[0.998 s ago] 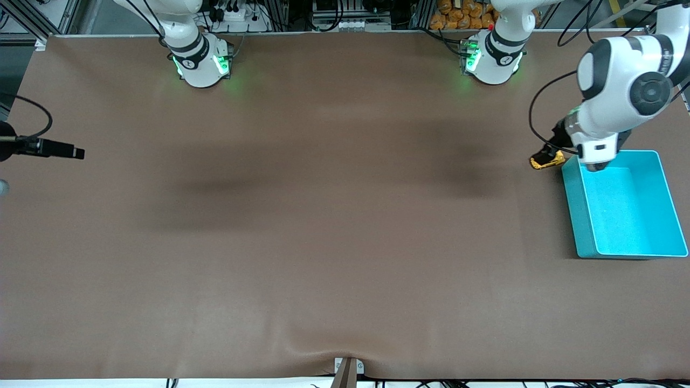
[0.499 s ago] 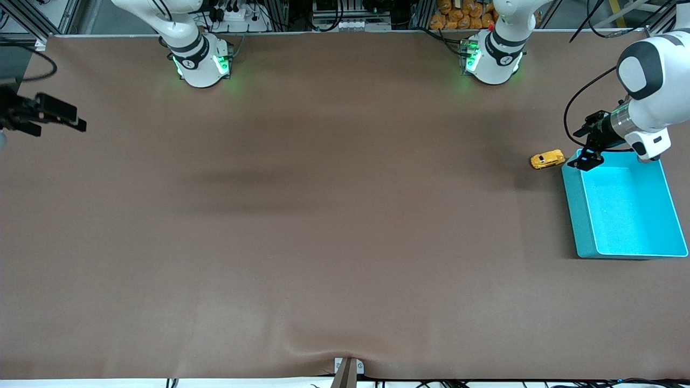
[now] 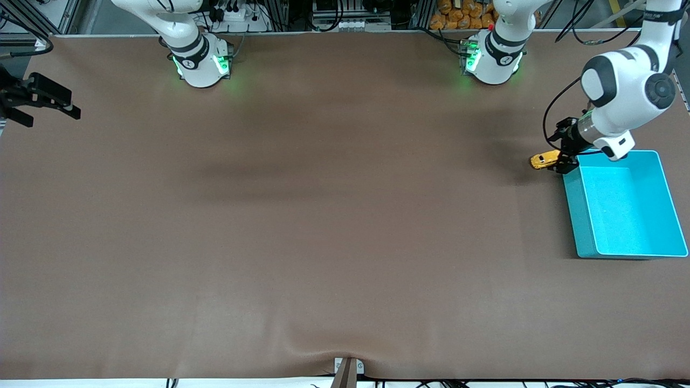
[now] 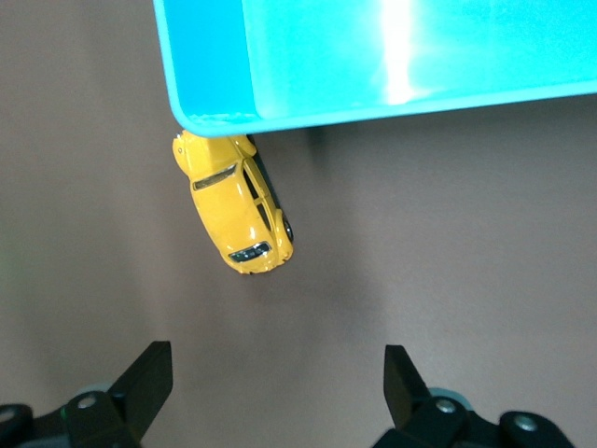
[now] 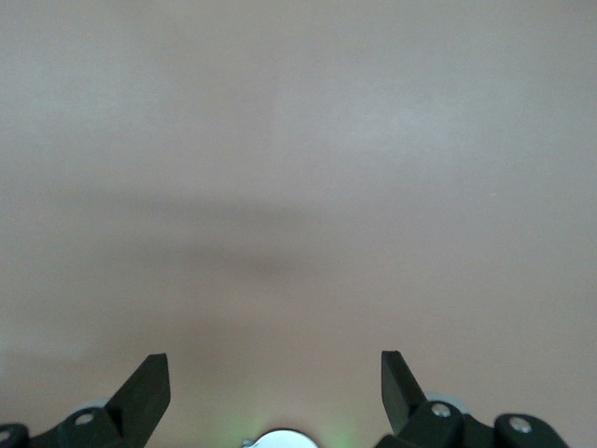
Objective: Wind and store yellow beetle car
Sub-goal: 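Reach the left gripper down to the car beside the bin and grasp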
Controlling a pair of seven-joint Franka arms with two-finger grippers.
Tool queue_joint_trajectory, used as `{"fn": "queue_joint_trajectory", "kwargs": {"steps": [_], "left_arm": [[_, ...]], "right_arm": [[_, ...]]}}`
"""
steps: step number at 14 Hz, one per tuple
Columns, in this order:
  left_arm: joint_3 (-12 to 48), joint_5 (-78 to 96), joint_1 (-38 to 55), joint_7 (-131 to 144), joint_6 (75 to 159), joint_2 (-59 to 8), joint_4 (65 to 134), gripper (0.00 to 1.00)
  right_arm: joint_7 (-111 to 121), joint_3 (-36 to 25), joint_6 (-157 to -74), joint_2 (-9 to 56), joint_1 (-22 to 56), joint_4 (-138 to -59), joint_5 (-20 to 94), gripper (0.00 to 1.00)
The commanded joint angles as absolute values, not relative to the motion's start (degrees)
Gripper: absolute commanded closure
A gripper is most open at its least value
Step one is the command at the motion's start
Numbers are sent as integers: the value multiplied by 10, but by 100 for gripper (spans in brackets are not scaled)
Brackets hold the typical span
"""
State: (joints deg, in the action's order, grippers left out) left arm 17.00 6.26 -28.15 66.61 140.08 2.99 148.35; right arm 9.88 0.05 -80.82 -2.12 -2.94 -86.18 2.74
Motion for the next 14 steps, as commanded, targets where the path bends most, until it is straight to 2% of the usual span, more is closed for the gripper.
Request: {"fn": "queue_joint_trajectory", "kwargs": {"steps": [1,9,14], "left_arm": [[174,74,-315,668,1442,7,1493,0],[171,73,-354,667,1538,-53,1513,0],[171,69,-358,665,1550,-77,1513,0]], "right_arm": [[108,-1,-831,-28,-12,-876,-15,0],[109,-2,-831,-29,-11,-875,-17,0],[109,-2,-831,-30,-8,-875,-19,0]]}}
